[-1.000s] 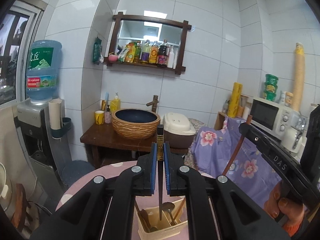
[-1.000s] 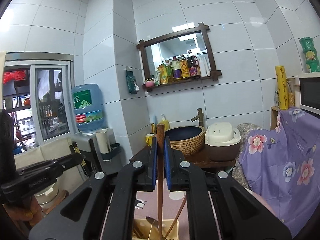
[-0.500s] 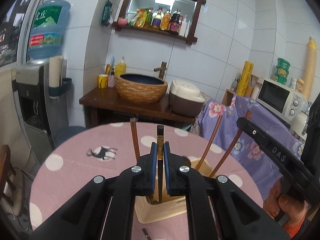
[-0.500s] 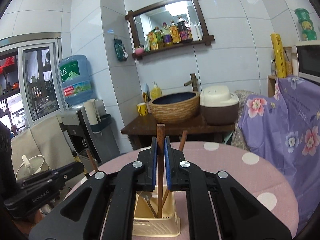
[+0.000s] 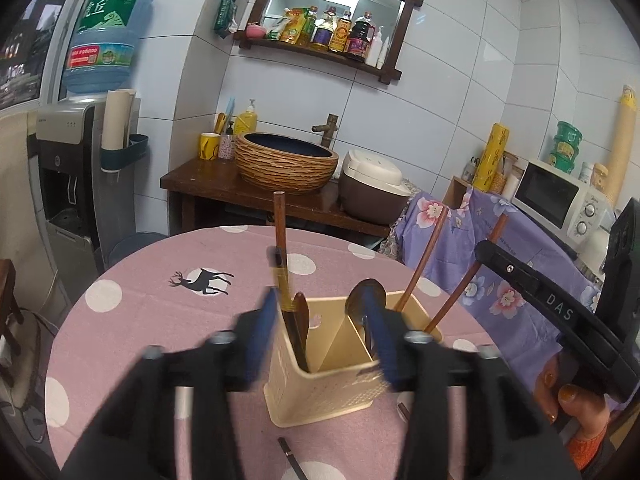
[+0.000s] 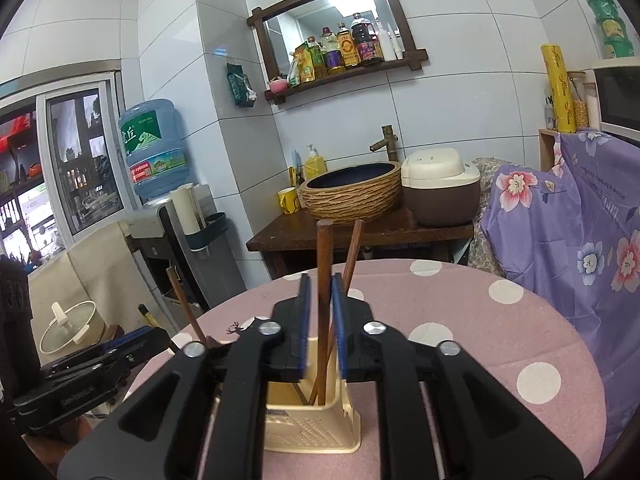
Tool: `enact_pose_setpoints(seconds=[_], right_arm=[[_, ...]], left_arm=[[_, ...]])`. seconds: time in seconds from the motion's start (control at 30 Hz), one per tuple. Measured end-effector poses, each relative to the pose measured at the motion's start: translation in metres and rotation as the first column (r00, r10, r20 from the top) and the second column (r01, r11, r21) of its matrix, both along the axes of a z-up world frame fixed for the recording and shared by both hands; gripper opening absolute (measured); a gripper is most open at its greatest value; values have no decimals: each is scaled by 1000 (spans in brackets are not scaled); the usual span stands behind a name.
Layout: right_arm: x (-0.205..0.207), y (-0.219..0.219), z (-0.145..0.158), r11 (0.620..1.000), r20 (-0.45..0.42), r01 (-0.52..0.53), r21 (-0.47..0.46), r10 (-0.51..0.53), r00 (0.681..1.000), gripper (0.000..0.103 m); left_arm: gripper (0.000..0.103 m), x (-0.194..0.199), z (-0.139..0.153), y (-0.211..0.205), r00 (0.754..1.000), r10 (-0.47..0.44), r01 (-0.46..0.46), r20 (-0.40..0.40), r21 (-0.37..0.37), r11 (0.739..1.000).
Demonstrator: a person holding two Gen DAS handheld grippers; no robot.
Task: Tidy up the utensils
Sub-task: 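Grasp another black chopstick with the left gripper while the right gripper grasps a brown chopstick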
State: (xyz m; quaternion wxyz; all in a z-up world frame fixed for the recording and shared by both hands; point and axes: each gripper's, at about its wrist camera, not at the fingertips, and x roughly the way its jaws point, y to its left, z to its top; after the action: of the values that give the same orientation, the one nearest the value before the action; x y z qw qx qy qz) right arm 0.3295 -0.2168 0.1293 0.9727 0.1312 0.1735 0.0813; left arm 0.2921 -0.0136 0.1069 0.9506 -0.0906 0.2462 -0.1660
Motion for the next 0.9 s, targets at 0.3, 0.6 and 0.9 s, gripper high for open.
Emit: enact_pose_setpoints(seconds=[0.3,0.6,0.9], right_arm=[[-51,-9,-49,996,-149,13,-88,-26,988,63],[-86,-15,-125,989,-355,3,-146,-55,933,63],[-101,-10,-142,988,-386,-23,-151,-37,922,63]], left_arm=[[78,-53,-50,14,996,17,-12,-89,53,998],[55,-57,-134,4,938,9,38,-347,129,991],[44,-34,-154,-27,918,15,75,-395,210,975]])
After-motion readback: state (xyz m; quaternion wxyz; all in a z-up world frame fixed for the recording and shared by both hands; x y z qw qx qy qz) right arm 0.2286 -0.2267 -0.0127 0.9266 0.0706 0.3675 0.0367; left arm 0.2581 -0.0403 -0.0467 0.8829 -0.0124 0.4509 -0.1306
